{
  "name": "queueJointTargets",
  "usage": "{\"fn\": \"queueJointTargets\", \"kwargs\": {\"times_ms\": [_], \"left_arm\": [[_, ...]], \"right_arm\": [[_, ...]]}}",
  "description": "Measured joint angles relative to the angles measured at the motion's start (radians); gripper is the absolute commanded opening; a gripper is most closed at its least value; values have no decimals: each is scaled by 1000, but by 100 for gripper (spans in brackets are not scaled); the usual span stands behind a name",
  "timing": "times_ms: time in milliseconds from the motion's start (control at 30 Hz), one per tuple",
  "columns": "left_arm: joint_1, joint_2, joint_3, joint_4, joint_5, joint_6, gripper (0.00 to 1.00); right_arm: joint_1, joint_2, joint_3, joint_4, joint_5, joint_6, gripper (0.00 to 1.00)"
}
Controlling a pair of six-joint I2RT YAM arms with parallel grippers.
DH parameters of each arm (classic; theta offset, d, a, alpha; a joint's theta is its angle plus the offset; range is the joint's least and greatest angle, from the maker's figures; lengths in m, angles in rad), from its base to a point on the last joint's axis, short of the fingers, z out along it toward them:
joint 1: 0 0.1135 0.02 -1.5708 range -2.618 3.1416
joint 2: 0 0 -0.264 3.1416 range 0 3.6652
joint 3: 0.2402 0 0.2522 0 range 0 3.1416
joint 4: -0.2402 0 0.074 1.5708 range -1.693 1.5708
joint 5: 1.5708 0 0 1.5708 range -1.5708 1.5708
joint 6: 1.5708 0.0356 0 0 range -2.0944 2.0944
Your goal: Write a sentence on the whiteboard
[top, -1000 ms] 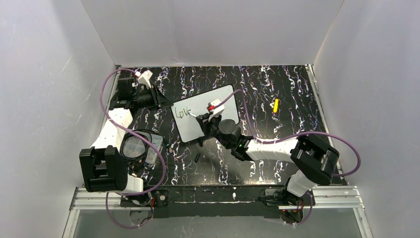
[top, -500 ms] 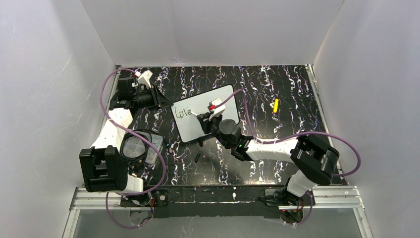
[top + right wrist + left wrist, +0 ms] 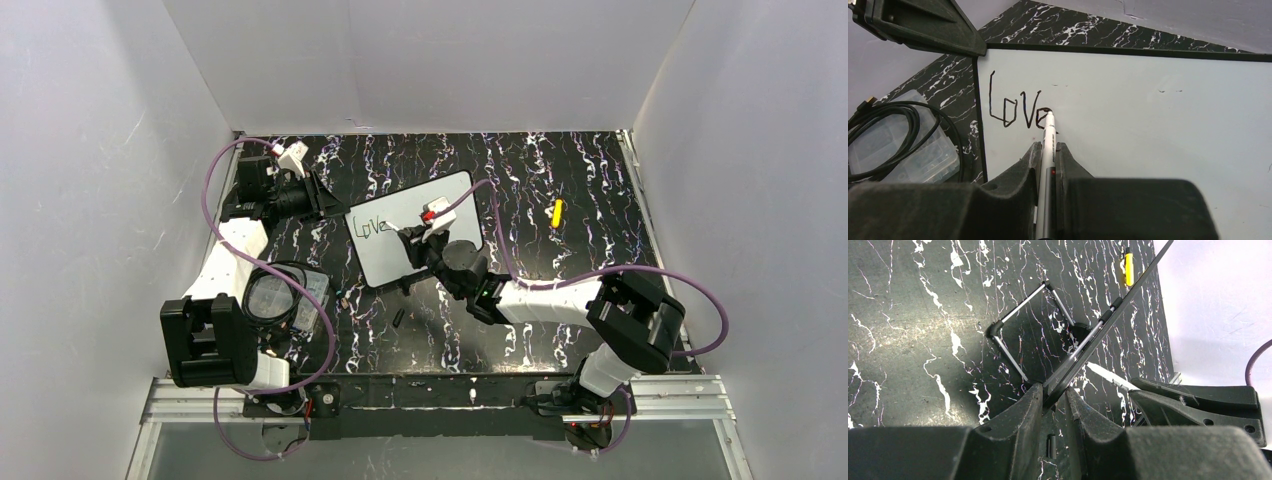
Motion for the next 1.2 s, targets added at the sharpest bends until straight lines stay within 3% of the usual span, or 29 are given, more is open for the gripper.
{"fn": "queueJointTargets", "kwargs": {"times_ms": [367,767,1200], "left_arm": [[0,0,0,0,1,0,22],[0,0,0,-1,1,0,22],[0,0,0,-1,0,0,22]], "right_arm": [[-2,-8,7,-4,-21,0,1],[-3,-158,4,-50,-77,8,1],[-106,-215,-10,-189,-212,27,1]]}}
